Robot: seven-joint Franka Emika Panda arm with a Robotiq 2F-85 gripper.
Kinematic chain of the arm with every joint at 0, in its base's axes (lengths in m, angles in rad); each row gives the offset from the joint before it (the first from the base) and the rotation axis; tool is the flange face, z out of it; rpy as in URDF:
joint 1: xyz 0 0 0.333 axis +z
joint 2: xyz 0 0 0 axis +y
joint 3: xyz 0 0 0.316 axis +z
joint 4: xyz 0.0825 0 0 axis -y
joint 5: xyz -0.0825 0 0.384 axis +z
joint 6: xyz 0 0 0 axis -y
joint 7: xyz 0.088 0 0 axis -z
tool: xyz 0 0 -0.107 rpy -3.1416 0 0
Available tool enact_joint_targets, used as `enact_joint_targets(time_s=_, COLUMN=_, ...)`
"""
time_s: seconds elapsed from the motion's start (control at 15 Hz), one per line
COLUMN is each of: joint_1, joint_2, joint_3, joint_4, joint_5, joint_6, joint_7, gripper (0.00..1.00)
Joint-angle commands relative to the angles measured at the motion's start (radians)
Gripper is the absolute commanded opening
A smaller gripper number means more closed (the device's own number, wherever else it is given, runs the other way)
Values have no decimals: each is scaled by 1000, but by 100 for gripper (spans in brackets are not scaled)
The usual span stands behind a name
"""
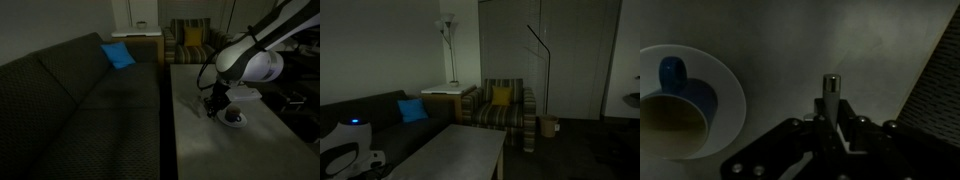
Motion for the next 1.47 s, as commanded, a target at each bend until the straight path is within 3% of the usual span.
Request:
enact_joint_targets(time_s=0.0, joint_1=21, joint_2=10, joint_3=94, joint_4=-52, joint_5=13, joint_6=4, joint_7=110, gripper=4)
enact_joint_targets(time_s=0.07, joint_1=10, joint_2=10, joint_3=63, joint_4=-21, joint_5=-16, joint_6=-4, joint_7=88, gripper=42)
enact_joint_targets(time_s=0.13, joint_1=13, joint_2=11, joint_3=71, joint_4=-24, joint_5=-18, joint_6=-3, joint_7=92, gripper=18)
enact_joint_targets(time_s=0.33, joint_1=13, joint_2=10, joint_3=70, joint_4=-21, joint_5=-19, joint_6=-3, joint_7=93, gripper=39)
enact_joint_targets(time_s=0.4, joint_1=10, joint_2=10, joint_3=69, joint_4=-21, joint_5=-19, joint_6=-3, joint_7=92, gripper=42)
enact_joint_targets(time_s=1.4, joint_1=10, joint_2=10, joint_3=69, joint_4=-21, joint_5=-19, joint_6=-3, joint_7=93, gripper=42)
